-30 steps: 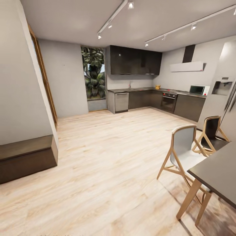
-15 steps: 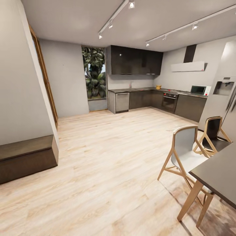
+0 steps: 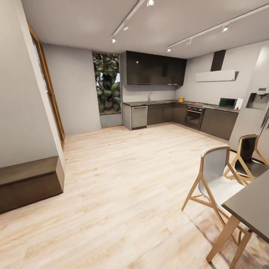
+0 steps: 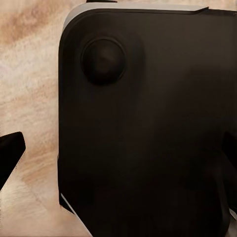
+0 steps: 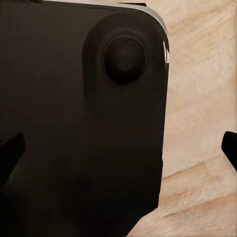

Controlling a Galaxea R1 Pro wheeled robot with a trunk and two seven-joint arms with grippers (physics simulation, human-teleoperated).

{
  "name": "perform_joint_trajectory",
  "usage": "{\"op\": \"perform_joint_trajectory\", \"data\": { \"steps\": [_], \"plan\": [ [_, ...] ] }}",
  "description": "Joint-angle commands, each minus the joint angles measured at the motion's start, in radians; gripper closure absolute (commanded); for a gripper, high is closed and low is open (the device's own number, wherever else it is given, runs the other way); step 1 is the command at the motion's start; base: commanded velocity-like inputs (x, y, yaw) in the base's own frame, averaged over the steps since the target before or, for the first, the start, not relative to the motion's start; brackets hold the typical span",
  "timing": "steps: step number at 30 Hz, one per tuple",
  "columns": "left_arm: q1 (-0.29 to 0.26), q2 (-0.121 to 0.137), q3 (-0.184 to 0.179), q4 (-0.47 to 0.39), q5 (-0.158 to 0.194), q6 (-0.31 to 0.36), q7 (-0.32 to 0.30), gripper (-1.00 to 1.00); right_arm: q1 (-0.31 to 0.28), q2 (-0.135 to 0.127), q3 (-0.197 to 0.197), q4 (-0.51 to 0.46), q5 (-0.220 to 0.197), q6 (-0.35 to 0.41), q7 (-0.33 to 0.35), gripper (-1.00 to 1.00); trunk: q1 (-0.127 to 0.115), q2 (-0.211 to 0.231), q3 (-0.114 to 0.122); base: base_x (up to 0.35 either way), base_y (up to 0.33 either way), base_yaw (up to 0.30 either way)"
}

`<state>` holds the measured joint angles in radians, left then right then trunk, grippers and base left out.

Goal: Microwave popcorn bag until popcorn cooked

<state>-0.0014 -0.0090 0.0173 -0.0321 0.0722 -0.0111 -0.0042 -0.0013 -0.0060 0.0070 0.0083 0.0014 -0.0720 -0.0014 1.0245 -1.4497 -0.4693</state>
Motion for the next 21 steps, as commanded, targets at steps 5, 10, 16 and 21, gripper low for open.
{"op": "perform_joint_trajectory", "data": {
  "steps": [5, 10, 16, 21],
  "plan": [
    [0.0, 0.0, 0.001, 0.0, 0.008, -0.001, 0.0, -1.0, 0.0, 0.0, 0.001, 0.001, 0.0, -0.005, 0.0, -1.0, 0.001, 0.0, -0.001, 0.315, 0.0, 0.0],
    [0.0, 0.0, 0.001, 0.0, 0.008, -0.001, 0.0, -1.0, 0.0, 0.001, 0.001, 0.001, 0.0, -0.006, 0.0, -1.0, 0.001, 0.0, -0.001, 0.321, 0.0, 0.0],
    [0.0, 0.0, 0.001, 0.0, 0.008, -0.001, 0.0, -1.0, 0.0, 0.003, 0.001, 0.001, 0.0, -0.006, 0.0, -1.0, 0.001, 0.0, -0.001, 0.321, 0.0, 0.0],
    [0.0, 0.0, 0.001, 0.0, 0.008, -0.001, 0.0, -1.0, 0.0, 0.003, 0.001, 0.001, 0.0, -0.006, 0.0, -1.0, 0.001, 0.0, -0.001, 0.322, 0.0, 0.0]
  ]
}}
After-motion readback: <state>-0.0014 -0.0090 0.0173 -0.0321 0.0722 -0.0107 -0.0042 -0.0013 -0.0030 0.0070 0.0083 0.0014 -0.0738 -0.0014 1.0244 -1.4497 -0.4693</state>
